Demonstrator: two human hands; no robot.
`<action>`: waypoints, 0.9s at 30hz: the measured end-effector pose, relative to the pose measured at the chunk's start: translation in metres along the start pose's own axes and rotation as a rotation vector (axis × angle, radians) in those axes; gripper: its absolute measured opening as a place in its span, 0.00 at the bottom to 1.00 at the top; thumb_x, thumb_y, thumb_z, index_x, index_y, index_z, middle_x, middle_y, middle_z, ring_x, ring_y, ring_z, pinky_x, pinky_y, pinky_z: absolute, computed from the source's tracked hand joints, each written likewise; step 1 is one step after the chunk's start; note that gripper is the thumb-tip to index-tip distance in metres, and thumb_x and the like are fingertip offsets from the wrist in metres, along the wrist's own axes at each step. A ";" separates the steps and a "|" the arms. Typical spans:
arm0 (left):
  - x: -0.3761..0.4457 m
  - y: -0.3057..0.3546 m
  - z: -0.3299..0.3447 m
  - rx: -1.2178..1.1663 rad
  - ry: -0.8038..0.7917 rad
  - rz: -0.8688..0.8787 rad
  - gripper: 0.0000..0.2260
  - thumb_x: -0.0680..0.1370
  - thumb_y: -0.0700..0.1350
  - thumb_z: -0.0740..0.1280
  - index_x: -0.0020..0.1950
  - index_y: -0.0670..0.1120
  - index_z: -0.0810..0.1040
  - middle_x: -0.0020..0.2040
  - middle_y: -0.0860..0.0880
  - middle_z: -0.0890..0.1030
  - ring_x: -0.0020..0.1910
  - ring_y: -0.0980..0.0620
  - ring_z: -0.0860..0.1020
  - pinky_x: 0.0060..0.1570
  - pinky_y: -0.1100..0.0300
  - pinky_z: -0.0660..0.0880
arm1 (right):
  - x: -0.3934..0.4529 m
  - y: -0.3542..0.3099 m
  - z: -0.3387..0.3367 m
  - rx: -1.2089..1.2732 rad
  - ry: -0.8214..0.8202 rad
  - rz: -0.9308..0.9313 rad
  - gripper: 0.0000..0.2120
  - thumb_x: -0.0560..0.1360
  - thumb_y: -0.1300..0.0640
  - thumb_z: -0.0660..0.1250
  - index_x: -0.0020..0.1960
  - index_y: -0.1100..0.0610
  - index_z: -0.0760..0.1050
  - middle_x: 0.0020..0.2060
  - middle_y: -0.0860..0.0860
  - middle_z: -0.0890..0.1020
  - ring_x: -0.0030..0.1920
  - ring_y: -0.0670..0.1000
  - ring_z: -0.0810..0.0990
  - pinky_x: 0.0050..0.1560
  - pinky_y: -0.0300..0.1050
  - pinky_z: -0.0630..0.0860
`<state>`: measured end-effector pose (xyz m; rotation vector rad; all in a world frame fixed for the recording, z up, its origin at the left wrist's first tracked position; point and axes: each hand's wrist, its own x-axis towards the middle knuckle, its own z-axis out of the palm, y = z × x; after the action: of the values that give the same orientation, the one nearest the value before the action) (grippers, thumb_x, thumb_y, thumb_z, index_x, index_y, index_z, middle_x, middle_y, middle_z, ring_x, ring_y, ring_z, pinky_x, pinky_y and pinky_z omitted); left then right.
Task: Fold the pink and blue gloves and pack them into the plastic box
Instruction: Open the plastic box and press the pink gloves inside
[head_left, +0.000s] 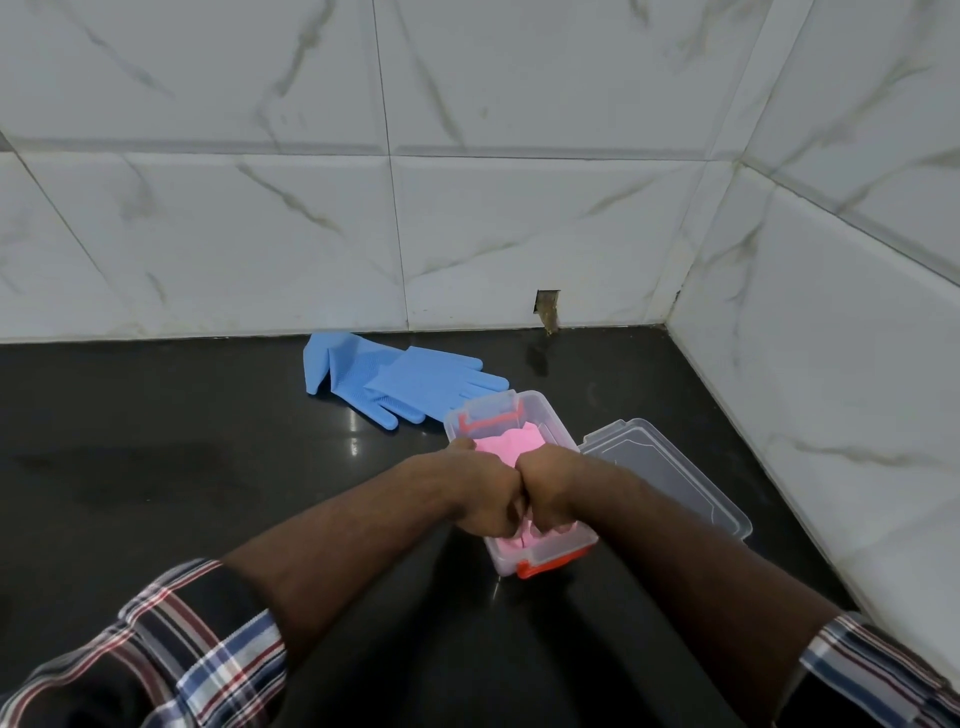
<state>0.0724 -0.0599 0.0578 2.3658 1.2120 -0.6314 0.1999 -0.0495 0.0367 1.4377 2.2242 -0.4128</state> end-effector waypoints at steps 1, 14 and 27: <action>0.001 0.002 0.002 0.027 -0.009 -0.003 0.16 0.81 0.55 0.63 0.67 0.53 0.76 0.60 0.50 0.81 0.65 0.49 0.74 0.74 0.41 0.54 | 0.001 0.000 0.004 -0.016 0.002 0.004 0.18 0.72 0.57 0.74 0.60 0.59 0.77 0.53 0.56 0.81 0.50 0.55 0.78 0.51 0.46 0.73; 0.002 0.008 0.010 -0.021 0.180 0.065 0.16 0.83 0.54 0.56 0.62 0.51 0.80 0.58 0.49 0.83 0.61 0.52 0.78 0.76 0.42 0.53 | 0.004 0.021 0.024 0.008 0.135 0.086 0.15 0.74 0.55 0.70 0.58 0.61 0.77 0.52 0.58 0.82 0.53 0.57 0.80 0.45 0.44 0.69; 0.044 0.052 0.009 0.016 0.503 0.092 0.21 0.84 0.57 0.51 0.50 0.51 0.81 0.51 0.49 0.84 0.57 0.50 0.78 0.75 0.38 0.54 | -0.021 0.084 0.047 0.096 0.130 0.419 0.15 0.73 0.50 0.70 0.56 0.57 0.76 0.37 0.51 0.71 0.43 0.54 0.73 0.45 0.45 0.71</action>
<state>0.1360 -0.0648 0.0334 2.6666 1.2782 -0.0066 0.2940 -0.0544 0.0074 1.9742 1.9439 -0.2932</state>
